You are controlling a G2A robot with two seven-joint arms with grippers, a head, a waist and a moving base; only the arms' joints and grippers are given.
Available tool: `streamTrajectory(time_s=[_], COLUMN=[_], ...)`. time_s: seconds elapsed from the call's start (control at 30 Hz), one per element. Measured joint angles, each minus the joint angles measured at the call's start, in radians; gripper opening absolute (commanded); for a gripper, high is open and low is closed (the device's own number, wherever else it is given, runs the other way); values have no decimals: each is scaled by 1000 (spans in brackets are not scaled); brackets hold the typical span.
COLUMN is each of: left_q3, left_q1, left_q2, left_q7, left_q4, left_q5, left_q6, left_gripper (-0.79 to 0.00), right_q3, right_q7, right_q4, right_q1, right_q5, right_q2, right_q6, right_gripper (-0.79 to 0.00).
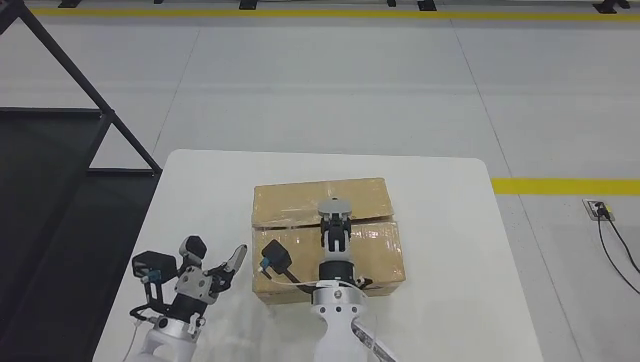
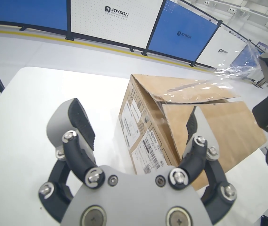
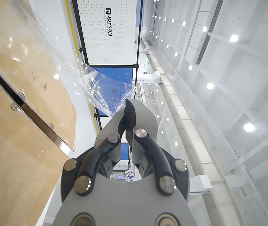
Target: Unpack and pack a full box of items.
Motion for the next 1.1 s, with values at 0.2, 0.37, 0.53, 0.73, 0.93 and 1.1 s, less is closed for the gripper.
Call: streamTrajectory(time_s=[0.2,0.37,0.53,0.73,0.93,1.1], left_q3=[-6,3,21,48,82,105], left_q1=[-7,-28,-59,-103,-140,-169], left_q2=[-2,-6,-9,-14,-18,-21], left_q7=[10,-9,-72,-92,-117,-137], left_q4=[5,-11,-17,-2,14,34], left_q5=[-49,-101,-121,-129,-124,-117], left_q6=[8,59,103,157,181,199], left_gripper=[0,0,0,0,0,0], right_q3=[28,48,15,-48,-81,-97], right_q7=[-39,-116,-124,-20,21,29], right_q4=[-1,9,30,41,40,42], right_q1=[-26,-27,7,51,62,66], right_q5=[-27,-44,-43,-43,-43,-43], right_q2=[4,18,43,72,98,115], right_q6=[38,58,23,9,13,15], right_gripper=[-785,-785,-785,-785,-785,-785])
